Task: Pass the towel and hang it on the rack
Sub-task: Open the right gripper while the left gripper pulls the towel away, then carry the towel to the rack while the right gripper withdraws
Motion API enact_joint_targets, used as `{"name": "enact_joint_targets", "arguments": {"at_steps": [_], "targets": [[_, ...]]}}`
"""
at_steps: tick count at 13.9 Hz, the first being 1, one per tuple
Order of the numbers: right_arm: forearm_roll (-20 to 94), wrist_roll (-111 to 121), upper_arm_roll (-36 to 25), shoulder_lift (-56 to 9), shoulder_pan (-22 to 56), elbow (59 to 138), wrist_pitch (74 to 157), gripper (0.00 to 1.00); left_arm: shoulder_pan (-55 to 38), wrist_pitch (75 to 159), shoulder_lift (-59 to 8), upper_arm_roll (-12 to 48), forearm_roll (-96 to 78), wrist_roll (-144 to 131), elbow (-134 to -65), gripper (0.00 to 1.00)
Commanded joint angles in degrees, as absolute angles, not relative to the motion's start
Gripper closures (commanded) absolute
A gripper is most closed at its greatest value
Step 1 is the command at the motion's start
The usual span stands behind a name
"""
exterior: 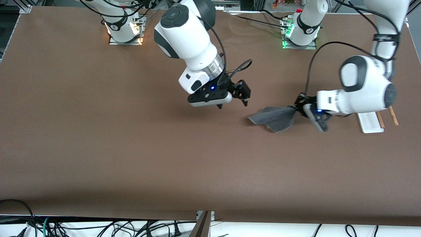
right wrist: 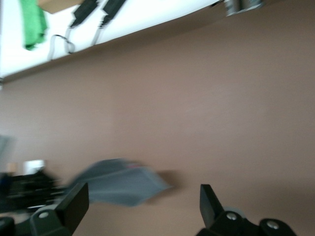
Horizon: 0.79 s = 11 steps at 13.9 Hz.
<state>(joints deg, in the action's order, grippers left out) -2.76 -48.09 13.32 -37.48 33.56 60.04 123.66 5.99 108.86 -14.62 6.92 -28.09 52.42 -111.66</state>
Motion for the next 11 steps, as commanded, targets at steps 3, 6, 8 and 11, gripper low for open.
{"name": "enact_joint_targets", "arguments": {"at_steps": [3,6,8,11], "targets": [[-8.87,-34.66,13.19,-34.81,27.7,60.03,113.21,0.0,17.38,94.86,-14.24,6.5,-19.97,53.87,-105.22,1.0],[-10.55,-27.01,8.72,-32.53,25.58,60.03,109.26,0.0,24.76,93.34,-15.29,6.42,-13.47,64.74,-101.53,1.0],[-10.46,-19.2,5.99,-31.99,23.13,60.03,106.36,0.0,29.94,93.34,-16.17,6.42,-9.6,70.37,-100.2,1.0],[-9.85,-11.71,4.39,-29.71,16.64,60.38,105.47,0.0,36.37,93.34,-18.71,6.42,-7.3,82.06,-96.7,1.0]]}}
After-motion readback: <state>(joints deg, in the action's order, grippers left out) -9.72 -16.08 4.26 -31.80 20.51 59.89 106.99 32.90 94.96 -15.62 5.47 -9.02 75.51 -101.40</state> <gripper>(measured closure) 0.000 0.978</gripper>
